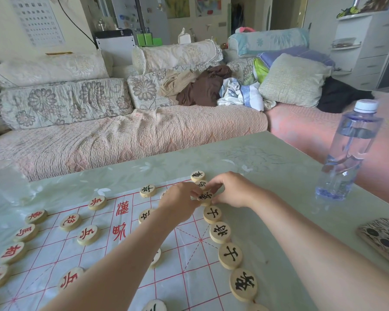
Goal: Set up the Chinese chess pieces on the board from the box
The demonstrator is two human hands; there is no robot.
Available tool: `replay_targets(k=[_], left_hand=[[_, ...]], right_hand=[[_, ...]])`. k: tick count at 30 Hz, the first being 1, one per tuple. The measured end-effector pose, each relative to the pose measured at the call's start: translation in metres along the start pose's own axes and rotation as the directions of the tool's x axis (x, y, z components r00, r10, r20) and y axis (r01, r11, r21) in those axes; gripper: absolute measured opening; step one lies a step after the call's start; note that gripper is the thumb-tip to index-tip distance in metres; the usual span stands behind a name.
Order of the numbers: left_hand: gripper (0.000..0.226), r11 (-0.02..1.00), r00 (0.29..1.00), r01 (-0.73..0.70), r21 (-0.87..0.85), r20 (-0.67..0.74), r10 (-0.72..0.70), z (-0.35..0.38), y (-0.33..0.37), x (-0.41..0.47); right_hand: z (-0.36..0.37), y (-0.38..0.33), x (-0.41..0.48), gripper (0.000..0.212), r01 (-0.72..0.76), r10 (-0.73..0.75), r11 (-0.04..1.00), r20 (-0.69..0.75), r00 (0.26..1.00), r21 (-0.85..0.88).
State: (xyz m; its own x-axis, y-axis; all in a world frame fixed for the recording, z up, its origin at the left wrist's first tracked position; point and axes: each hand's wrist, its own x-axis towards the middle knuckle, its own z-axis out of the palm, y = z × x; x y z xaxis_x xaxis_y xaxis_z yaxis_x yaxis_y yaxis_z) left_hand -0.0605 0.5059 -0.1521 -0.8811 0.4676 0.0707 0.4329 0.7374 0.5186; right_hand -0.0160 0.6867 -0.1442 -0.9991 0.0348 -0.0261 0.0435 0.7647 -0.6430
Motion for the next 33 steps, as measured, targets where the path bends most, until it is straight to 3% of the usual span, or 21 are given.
replay_targets(k=[3, 9, 15, 33], left_hand=[[0.027, 1.000, 1.000, 0.003, 0.001, 0.002, -0.003, -0.001, 0.000, -0.003], [0.027, 0.998, 0.999, -0.054, 0.024, 0.002, 0.054, -0.005, 0.002, -0.022], [0.027, 0.995, 0.992, -0.095, -0.023, 0.085, 0.097, -0.004, 0.001, -0.039], [0.032, 0.994, 0.997, -0.076, -0.076, 0.023, 0.078, 0.006, 0.003, -0.045]], right_hand=[[0.000, 0.002, -0.001, 0.041, 0.007, -0.008, 1.000, -0.005, 1.000, -0.003], [-0.012, 0.003, -0.013, 0.018, 0.041, -0.041, 0.999, -0.018, 0.999, -0.012], [-0.017, 0.006, -0.029, 0.028, 0.023, -0.029, 0.999, 0.138, 0.990, 0.043], [-0.008, 0.005, -0.031, 0.039, 0.057, -0.062, 0.997, 0.128, 0.990, 0.049]])
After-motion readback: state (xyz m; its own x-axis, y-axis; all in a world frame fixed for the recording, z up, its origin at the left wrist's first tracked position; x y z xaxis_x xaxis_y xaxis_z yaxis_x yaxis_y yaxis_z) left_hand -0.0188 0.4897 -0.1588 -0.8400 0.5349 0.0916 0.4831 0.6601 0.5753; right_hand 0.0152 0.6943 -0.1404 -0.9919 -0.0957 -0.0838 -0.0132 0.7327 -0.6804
